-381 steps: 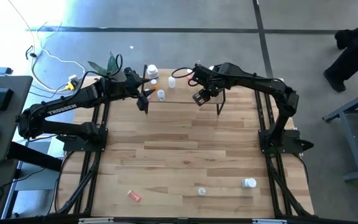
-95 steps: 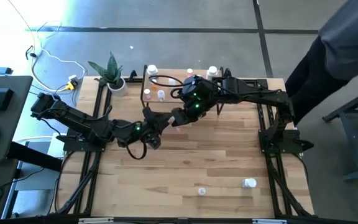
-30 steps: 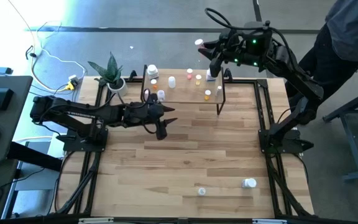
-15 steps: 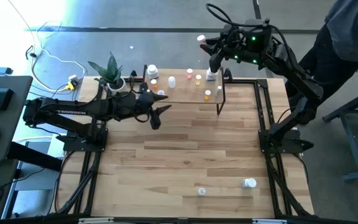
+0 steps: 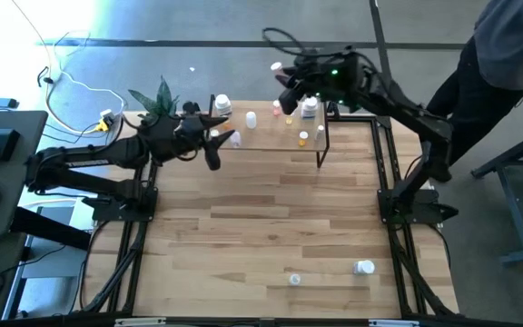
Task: Pick and place medicine bottles onto shelf by color
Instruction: Put the pink transparent pill bottle on the shelf
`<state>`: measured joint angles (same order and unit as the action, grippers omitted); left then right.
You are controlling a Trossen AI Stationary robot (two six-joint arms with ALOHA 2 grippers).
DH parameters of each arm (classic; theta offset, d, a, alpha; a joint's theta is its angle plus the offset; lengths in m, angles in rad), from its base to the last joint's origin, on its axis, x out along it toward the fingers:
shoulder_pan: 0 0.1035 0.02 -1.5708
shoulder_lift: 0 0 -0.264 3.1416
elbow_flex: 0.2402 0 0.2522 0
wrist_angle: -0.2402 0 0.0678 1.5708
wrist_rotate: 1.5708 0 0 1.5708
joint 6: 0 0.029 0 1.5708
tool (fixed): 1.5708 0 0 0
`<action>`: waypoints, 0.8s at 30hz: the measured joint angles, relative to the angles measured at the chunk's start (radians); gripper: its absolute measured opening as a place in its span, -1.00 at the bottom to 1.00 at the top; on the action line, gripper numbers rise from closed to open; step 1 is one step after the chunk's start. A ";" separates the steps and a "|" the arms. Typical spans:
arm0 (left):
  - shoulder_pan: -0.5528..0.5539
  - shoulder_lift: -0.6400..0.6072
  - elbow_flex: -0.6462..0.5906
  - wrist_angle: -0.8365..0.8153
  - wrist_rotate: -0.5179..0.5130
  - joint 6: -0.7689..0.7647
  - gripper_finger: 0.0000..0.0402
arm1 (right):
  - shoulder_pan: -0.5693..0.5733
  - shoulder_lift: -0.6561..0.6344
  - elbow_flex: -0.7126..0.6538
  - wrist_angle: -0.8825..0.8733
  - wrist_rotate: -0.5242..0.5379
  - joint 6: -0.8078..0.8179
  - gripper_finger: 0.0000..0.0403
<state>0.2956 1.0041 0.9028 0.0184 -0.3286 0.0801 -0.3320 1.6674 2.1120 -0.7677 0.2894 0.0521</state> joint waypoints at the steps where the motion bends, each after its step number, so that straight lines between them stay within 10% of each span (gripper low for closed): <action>1: 0.006 -0.006 0.000 0.000 0.000 0.007 -0.10 | 0.004 0.009 0.000 -0.001 0.001 0.000 -0.55; 24: 0.032 -0.024 0.000 -0.080 0.000 0.020 -0.10 | 0.100 0.148 0.000 -0.183 0.045 0.056 -0.55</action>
<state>0.3279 0.9806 0.9028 -0.0616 -0.3283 0.0999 -0.2325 1.8155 2.1117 -0.9507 0.3340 0.1081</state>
